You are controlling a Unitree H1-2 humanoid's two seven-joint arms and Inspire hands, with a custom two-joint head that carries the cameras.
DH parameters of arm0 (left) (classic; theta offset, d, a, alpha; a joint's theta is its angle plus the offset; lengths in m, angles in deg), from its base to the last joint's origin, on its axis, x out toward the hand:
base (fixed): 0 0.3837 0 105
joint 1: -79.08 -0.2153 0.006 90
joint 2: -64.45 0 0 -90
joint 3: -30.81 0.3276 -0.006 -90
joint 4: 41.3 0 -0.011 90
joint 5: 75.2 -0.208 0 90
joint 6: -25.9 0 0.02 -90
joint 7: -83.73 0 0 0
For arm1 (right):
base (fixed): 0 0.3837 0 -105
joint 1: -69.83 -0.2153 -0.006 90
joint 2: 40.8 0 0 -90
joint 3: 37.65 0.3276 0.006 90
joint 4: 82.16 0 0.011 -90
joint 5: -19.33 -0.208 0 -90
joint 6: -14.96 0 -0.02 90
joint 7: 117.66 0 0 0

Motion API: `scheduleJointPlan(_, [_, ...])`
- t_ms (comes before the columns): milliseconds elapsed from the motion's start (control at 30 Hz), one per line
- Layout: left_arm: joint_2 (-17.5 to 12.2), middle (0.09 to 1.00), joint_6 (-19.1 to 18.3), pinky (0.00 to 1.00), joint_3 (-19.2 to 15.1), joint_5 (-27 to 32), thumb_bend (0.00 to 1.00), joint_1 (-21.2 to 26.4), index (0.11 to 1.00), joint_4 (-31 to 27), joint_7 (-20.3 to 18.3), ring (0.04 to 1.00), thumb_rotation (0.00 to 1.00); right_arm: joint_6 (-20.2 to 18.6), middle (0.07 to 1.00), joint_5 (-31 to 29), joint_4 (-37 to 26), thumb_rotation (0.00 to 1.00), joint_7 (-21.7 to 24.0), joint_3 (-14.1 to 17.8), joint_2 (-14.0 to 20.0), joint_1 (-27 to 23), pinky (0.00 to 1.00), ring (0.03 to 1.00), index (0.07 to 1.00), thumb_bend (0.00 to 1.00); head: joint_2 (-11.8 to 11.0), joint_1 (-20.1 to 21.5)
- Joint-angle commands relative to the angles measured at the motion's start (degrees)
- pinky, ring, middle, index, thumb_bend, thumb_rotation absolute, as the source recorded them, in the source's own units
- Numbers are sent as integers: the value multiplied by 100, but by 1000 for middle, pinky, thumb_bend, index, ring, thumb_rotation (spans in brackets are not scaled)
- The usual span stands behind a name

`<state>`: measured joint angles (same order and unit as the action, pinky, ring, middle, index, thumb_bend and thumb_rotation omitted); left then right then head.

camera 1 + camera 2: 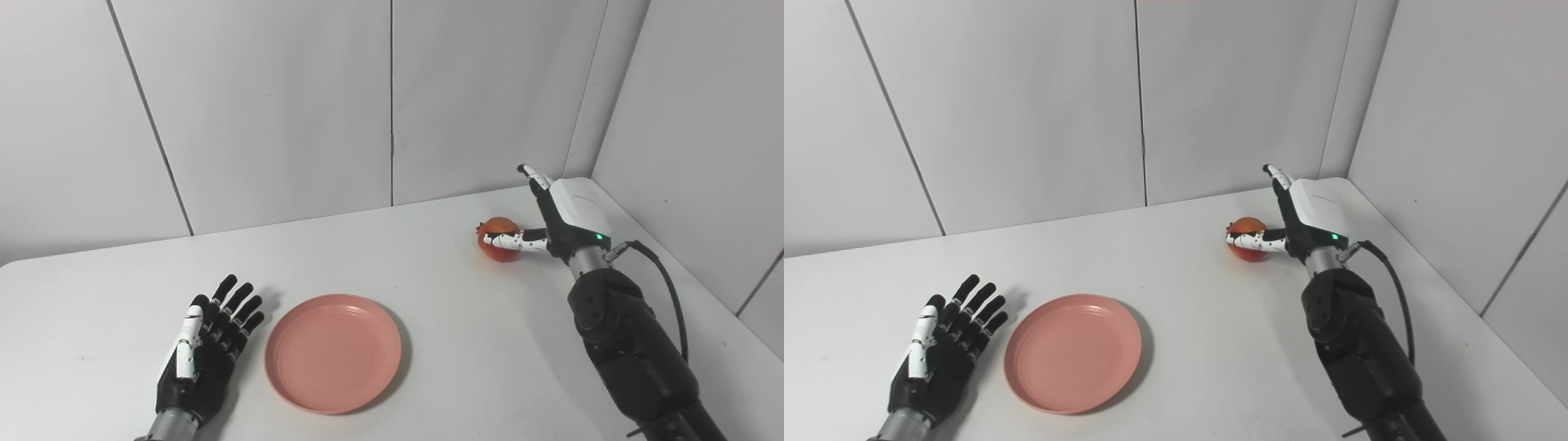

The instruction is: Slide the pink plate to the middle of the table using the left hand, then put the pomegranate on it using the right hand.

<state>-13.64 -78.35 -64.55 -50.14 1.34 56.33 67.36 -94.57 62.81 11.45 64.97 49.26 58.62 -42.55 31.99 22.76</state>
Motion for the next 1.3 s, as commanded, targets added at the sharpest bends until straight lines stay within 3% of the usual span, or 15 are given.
scheduleJointPlan(0, [-57,928,-60,930,0,-47,352,-36,924,124,17,915,1000,44,907,2,62,512,-112,-25,85,-354,718,848,908,961,23,-17])
scheduleJointPlan(200, [-58,927,-89,929,7,-41,353,-62,923,60,37,915,1000,84,897,-79,502,533,-126,-216,26,-527,716,839,900,974,64,-36])
scheduleJointPlan(467, [-79,927,-64,923,47,-79,365,-84,926,17,24,914,1000,209,898,-288,937,488,-283,-364,-44,-691,732,842,895,964,116,-62])
scheduleJointPlan(633, [-71,924,-116,922,51,-82,369,-96,924,-38,61,912,1000,206,896,-348,1193,442,-375,-429,-86,-794,733,842,892,943,151,-95])
scheduleJointPlan(767, [-40,917,-199,913,49,-98,365,-111,915,-120,155,904,1000,202,900,-411,1461,364,-511,-439,-137,-886,746,852,894,871,175,-115])
scheduleJointPlan(1133, [-60,924,-227,921,89,-93,371,-140,921,-209,162,911,1000,112,892,-450,1874,296,-781,-499,-157,-1060,745,848,884,823,235,-152])
scheduleJointPlan(1267, [-59,917,-263,916,94,-96,376,-144,912,-237,209,905,1000,46,863,-476,2015,216,-1044,-424,-235,-1117,706,810,852,796,251,-160])
